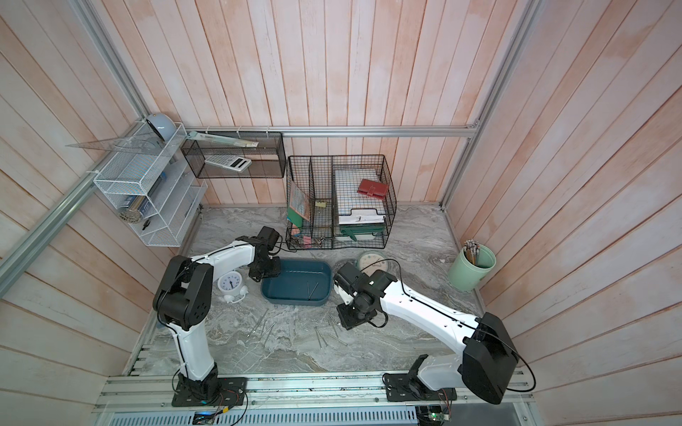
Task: Put the nails on the desktop into the storage box
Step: Move the storage box to the center of the board, then pick up the nail from the center of the board.
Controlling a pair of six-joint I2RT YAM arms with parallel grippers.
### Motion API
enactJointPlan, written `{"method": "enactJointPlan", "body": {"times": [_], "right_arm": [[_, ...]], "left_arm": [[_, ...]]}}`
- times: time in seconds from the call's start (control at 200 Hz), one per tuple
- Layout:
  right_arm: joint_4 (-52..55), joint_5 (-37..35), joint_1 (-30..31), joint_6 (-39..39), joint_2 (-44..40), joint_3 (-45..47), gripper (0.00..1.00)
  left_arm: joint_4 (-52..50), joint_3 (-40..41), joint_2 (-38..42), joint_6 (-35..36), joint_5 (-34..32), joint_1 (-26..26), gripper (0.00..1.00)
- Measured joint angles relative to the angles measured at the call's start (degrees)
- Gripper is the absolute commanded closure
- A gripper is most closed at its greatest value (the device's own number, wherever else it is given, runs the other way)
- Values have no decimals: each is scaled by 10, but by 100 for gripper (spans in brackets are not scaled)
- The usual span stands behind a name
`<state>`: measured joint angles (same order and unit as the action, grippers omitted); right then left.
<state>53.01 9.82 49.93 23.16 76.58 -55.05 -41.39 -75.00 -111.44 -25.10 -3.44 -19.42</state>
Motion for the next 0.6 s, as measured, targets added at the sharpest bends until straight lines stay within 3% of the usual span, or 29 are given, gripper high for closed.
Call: {"method": "enactJointPlan", "body": {"times": [0.365,0.6], "right_arm": [[-42,-10,107,-18,52,19,64],[-54,-28,115,-34,94,20,67]], "left_arm": [[4,-6,-5,-6,-2,7,64],[5,-5,-5,-11,2,8,59]]}}
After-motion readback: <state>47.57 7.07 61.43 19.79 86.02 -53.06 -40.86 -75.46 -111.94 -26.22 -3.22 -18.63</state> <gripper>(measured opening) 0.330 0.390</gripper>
